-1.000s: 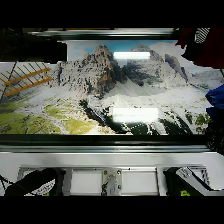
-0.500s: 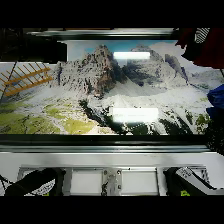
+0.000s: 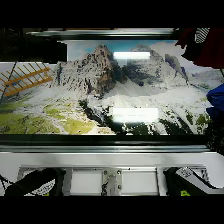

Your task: Fold the clothes and pants, and hang the long-sleeved shirts on hangers.

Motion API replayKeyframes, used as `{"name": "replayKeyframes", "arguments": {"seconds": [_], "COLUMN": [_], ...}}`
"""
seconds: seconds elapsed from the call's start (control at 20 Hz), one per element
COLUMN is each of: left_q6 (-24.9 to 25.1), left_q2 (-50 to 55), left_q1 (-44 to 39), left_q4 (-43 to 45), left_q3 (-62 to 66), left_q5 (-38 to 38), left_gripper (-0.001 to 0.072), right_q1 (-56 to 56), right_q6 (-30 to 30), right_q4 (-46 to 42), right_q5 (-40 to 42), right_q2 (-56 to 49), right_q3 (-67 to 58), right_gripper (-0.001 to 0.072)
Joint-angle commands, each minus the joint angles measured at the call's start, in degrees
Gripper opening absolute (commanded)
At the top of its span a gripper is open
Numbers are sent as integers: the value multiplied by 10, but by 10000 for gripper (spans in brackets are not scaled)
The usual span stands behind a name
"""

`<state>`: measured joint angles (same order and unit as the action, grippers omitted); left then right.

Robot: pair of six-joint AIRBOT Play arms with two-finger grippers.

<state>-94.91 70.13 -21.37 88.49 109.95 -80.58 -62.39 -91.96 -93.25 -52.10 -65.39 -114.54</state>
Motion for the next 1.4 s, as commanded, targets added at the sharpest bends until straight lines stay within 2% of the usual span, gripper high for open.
{"name": "replayKeyframes", "arguments": {"seconds": [0.0, 0.05, 0.15, 0.3, 0.45, 0.55, 0.65, 0.8, 0.85, 0.95, 1.05, 1.2, 1.35], "left_q6": [0, 0, 0, 0, 0, 0, 0, -7, -6, -5, -5, -5, -5], "left_q2": [1, 1, 1, 1, 1, 0, -23, -70, -80, -95, -107, -114, -114], "left_q1": [0, 0, 0, 0, 0, 1, 1, 1, 1, 1, 0, 0, 0], "left_q4": [0, 0, 0, 0, 1, 5, 3, -33, -59, -102, -135, -156, -165], "left_q3": [0, 0, 0, 0, 0, -3, -52, -172, -202, -246, -281, -309, -319], "left_q5": [1, 1, 1, 0, 0, 2, 29, 93, 108, 127, 137, 137, 135], "left_gripper": [11, 11, 11, 11, 11, 11, 11, 11, 11, 11, 11, 11, 11], "right_q1": [1, 1, 1, 1, 3, 40, 129, 329, 397, 514, 631, 766, 850], "right_q6": [0, 0, 5, 7, 9, 101, 218, 336, 347, 346, 346, 346, 346], "right_q4": [23, 36, 79, 156, 292, 398, 449, 451, 449, 449, 449, 448, 445], "right_q5": [31, 43, 63, 58, 8, 2, 1, -42, -89, -171, -215, -212, -208], "right_q2": [29, 43, 70, 93, 98, 96, 96, 95, 90, 74, 57, 31, -5], "right_q3": [0, 0, 0, 0, 0, 11, 36, 96, 119, 167, 236, 330, 370], "right_gripper": [656, 651, 373, 375, 373, 372, 372, 372, 372, 371, 371, 371, 371]}}
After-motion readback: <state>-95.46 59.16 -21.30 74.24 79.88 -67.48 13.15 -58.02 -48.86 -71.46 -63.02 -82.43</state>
